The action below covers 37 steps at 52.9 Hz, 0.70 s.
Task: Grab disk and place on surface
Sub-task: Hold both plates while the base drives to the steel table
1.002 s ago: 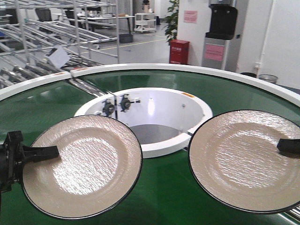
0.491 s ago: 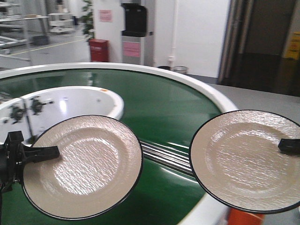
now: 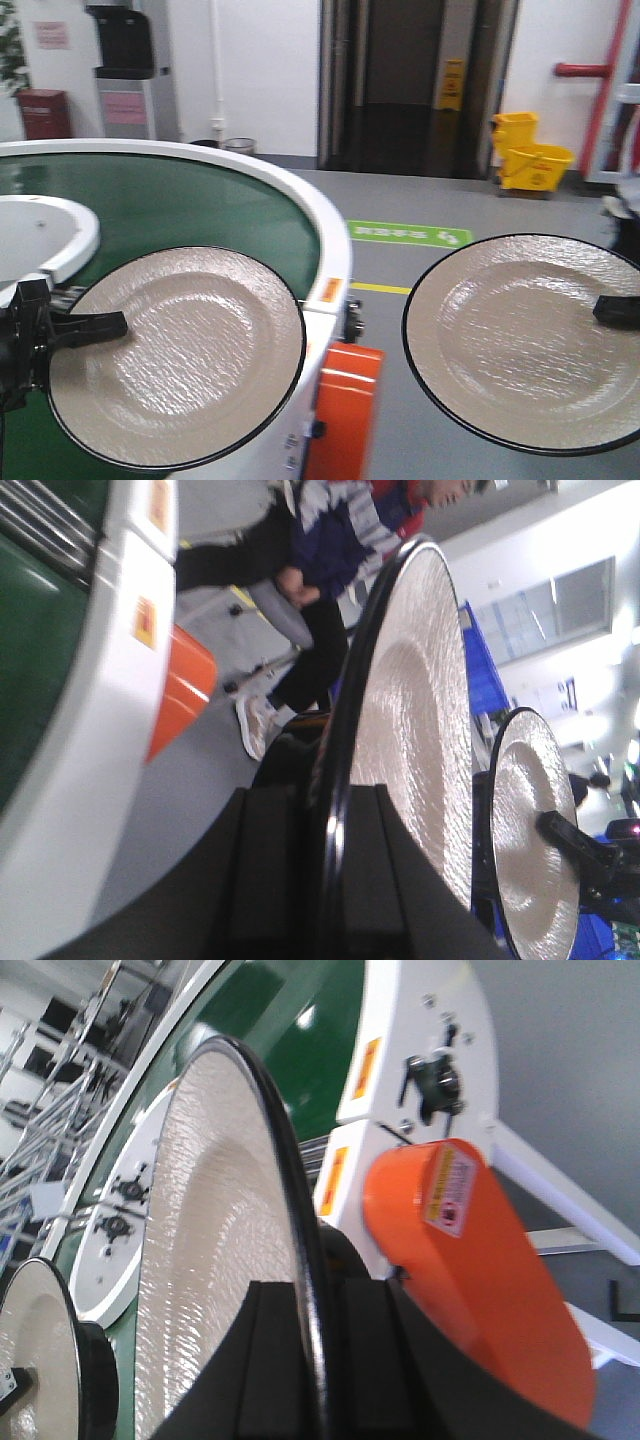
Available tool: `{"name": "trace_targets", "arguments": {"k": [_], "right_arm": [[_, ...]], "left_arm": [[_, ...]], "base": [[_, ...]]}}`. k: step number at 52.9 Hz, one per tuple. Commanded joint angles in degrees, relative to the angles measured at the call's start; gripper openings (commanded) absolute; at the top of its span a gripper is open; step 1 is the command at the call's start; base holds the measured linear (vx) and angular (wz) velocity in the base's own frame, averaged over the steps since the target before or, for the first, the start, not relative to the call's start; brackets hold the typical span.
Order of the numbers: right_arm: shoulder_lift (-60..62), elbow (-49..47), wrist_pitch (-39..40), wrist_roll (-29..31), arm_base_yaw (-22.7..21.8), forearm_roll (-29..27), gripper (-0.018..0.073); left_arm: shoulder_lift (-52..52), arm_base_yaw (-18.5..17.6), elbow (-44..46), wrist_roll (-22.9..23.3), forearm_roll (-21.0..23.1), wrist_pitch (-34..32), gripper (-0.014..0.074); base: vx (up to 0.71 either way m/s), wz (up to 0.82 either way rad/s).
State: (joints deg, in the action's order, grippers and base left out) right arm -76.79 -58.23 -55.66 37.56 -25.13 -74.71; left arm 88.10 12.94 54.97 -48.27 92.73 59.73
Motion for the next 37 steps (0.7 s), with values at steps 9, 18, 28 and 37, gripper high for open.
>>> {"name": "trace_targets", "arguments": {"k": [9,18,28,37], "right_arm": [[2.02,-1.76,-1.05,-0.33,-0.17,-6.91,-0.0009],[2.02,-1.76,-1.11,-0.34,-0.17,-6.91,-0.0009],[2.02,-1.76,-1.11,-0.34,-0.17,-6.91,-0.0009],[2.02,-1.76,-1.11,-0.34,-0.17,-6.91,-0.0009]], "left_arm": [[-2.85,-0.17,1.53,1.04,9.55,4.24,-0.0008],[-2.85,-0.17,1.53,1.04,9.55,4.24,-0.0008],[-2.85,-0.17,1.53,1.04,9.55,4.24,-0.0008],[-2.85,-0.17,1.53,1.04,9.55,4.24,-0.0008]], "base": [[-0.09,-0.53],[-0.05,-0.55],[0.01,-0.56],[0.08,-0.63]]}}
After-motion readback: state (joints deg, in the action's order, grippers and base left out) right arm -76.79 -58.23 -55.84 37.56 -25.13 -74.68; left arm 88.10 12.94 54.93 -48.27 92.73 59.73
